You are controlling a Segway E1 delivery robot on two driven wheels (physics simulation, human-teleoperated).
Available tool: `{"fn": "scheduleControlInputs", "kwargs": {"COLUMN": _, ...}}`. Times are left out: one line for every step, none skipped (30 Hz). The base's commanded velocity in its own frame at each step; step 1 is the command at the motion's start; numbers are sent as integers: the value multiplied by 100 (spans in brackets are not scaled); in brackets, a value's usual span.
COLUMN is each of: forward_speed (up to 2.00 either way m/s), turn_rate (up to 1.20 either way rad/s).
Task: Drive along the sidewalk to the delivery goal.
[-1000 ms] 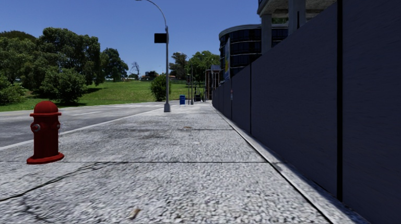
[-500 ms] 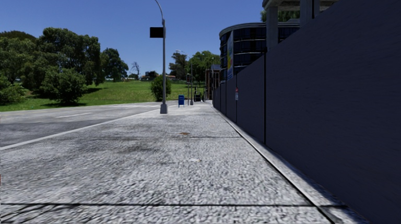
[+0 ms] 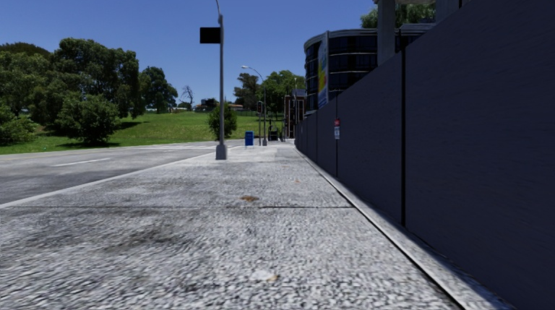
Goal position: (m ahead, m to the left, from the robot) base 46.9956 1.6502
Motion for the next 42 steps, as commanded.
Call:
{"fn": "scheduleControlInputs", "kwargs": {"forward_speed": 200, "turn_rate": 0}}
{"fn": "scheduleControlInputs", "kwargs": {"forward_speed": 200, "turn_rate": 0}}
{"fn": "scheduleControlInputs", "kwargs": {"forward_speed": 200, "turn_rate": 0}}
{"fn": "scheduleControlInputs", "kwargs": {"forward_speed": 200, "turn_rate": 0}}
{"fn": "scheduleControlInputs", "kwargs": {"forward_speed": 200, "turn_rate": 0}}
{"fn": "scheduleControlInputs", "kwargs": {"forward_speed": 200, "turn_rate": 0}}
{"fn": "scheduleControlInputs", "kwargs": {"forward_speed": 200, "turn_rate": 0}}
{"fn": "scheduleControlInputs", "kwargs": {"forward_speed": 200, "turn_rate": 0}}
{"fn": "scheduleControlInputs", "kwargs": {"forward_speed": 200, "turn_rate": 0}}
{"fn": "scheduleControlInputs", "kwargs": {"forward_speed": 200, "turn_rate": 0}}
{"fn": "scheduleControlInputs", "kwargs": {"forward_speed": 200, "turn_rate": 0}}
{"fn": "scheduleControlInputs", "kwargs": {"forward_speed": 200, "turn_rate": 0}}
{"fn": "scheduleControlInputs", "kwargs": {"forward_speed": 200, "turn_rate": 0}}
{"fn": "scheduleControlInputs", "kwargs": {"forward_speed": 200, "turn_rate": 0}}
{"fn": "scheduleControlInputs", "kwargs": {"forward_speed": 200, "turn_rate": 0}}
{"fn": "scheduleControlInputs", "kwargs": {"forward_speed": 200, "turn_rate": 0}}
{"fn": "scheduleControlInputs", "kwargs": {"forward_speed": 200, "turn_rate": 0}}
{"fn": "scheduleControlInputs", "kwargs": {"forward_speed": 200, "turn_rate": 0}}
{"fn": "scheduleControlInputs", "kwargs": {"forward_speed": 200, "turn_rate": 0}}
{"fn": "scheduleControlInputs", "kwargs": {"forward_speed": 200, "turn_rate": 0}}
{"fn": "scheduleControlInputs", "kwargs": {"forward_speed": 200, "turn_rate": 0}}
{"fn": "scheduleControlInputs", "kwargs": {"forward_speed": 200, "turn_rate": 0}}
{"fn": "scheduleControlInputs", "kwargs": {"forward_speed": 200, "turn_rate": 0}}
{"fn": "scheduleControlInputs", "kwargs": {"forward_speed": 200, "turn_rate": 0}}
{"fn": "scheduleControlInputs", "kwargs": {"forward_speed": 200, "turn_rate": 0}}
{"fn": "scheduleControlInputs", "kwargs": {"forward_speed": 200, "turn_rate": 0}}
{"fn": "scheduleControlInputs", "kwargs": {"forward_speed": 200, "turn_rate": 0}}
{"fn": "scheduleControlInputs", "kwargs": {"forward_speed": 200, "turn_rate": 0}}
{"fn": "scheduleControlInputs", "kwargs": {"forward_speed": 200, "turn_rate": 0}}
{"fn": "scheduleControlInputs", "kwargs": {"forward_speed": 200, "turn_rate": 0}}
{"fn": "scheduleControlInputs", "kwargs": {"forward_speed": 200, "turn_rate": 0}}
{"fn": "scheduleControlInputs", "kwargs": {"forward_speed": 200, "turn_rate": 0}}
{"fn": "scheduleControlInputs", "kwargs": {"forward_speed": 200, "turn_rate": 0}}
{"fn": "scheduleControlInputs", "kwargs": {"forward_speed": 200, "turn_rate": 0}}
{"fn": "scheduleControlInputs", "kwargs": {"forward_speed": 200, "turn_rate": 0}}
{"fn": "scheduleControlInputs", "kwargs": {"forward_speed": 200, "turn_rate": 0}}
{"fn": "scheduleControlInputs", "kwargs": {"forward_speed": 200, "turn_rate": 0}}
{"fn": "scheduleControlInputs", "kwargs": {"forward_speed": 200, "turn_rate": 0}}
{"fn": "scheduleControlInputs", "kwargs": {"forward_speed": 200, "turn_rate": 0}}
{"fn": "scheduleControlInputs", "kwargs": {"forward_speed": 200, "turn_rate": 0}}
{"fn": "scheduleControlInputs", "kwargs": {"forward_speed": 200, "turn_rate": 0}}
{"fn": "scheduleControlInputs", "kwargs": {"forward_speed": 200, "turn_rate": 0}}
